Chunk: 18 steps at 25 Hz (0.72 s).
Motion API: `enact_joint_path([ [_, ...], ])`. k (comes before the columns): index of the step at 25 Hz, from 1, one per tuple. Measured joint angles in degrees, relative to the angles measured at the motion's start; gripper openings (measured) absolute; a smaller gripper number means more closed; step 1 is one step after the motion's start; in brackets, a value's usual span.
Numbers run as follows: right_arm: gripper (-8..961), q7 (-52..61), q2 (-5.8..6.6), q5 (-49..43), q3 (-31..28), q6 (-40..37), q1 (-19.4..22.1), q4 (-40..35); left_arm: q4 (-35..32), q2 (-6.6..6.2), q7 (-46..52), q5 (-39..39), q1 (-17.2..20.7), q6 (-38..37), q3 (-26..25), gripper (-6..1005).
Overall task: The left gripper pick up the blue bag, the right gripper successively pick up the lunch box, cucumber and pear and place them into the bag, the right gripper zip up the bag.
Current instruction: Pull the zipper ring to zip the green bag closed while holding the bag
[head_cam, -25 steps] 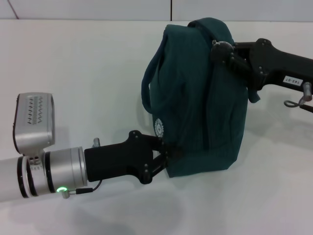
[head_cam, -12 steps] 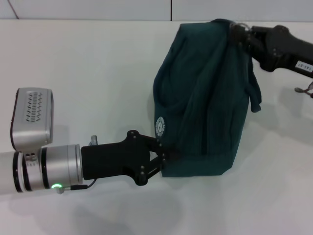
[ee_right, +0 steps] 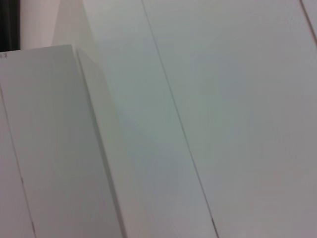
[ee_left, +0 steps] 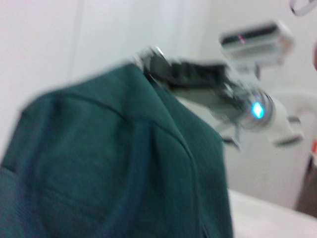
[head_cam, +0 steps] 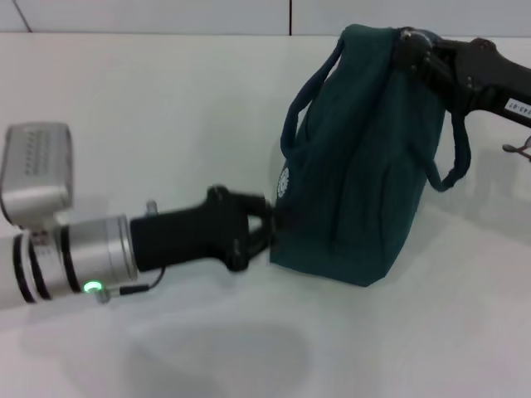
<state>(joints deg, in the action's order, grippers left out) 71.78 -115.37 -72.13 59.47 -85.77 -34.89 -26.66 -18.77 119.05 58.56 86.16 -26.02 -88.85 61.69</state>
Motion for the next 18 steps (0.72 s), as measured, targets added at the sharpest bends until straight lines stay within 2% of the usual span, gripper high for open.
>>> enact_joint_path([
  [4, 7, -0.5, 0.04, -0.13, 0.53, -0.09, 0.43, 0.02, -1.96, 0.17, 3.98, -5.61, 1.12, -0.98, -0.03, 89],
  [14, 6, -1.78, 0.07, -0.91, 0.62, -0.45, 0.74, 0.1, -1.71, 1.16, 6.02, -7.27, 0.13, 0.1, 0.2, 276],
  [18, 6, -2.19, 0.03, -0.94, 0.67, -0.93, 0.95, 0.12, 0.05, 1.48, 4.91, -8.27, -0.87, 1.85, 0.41, 558],
])
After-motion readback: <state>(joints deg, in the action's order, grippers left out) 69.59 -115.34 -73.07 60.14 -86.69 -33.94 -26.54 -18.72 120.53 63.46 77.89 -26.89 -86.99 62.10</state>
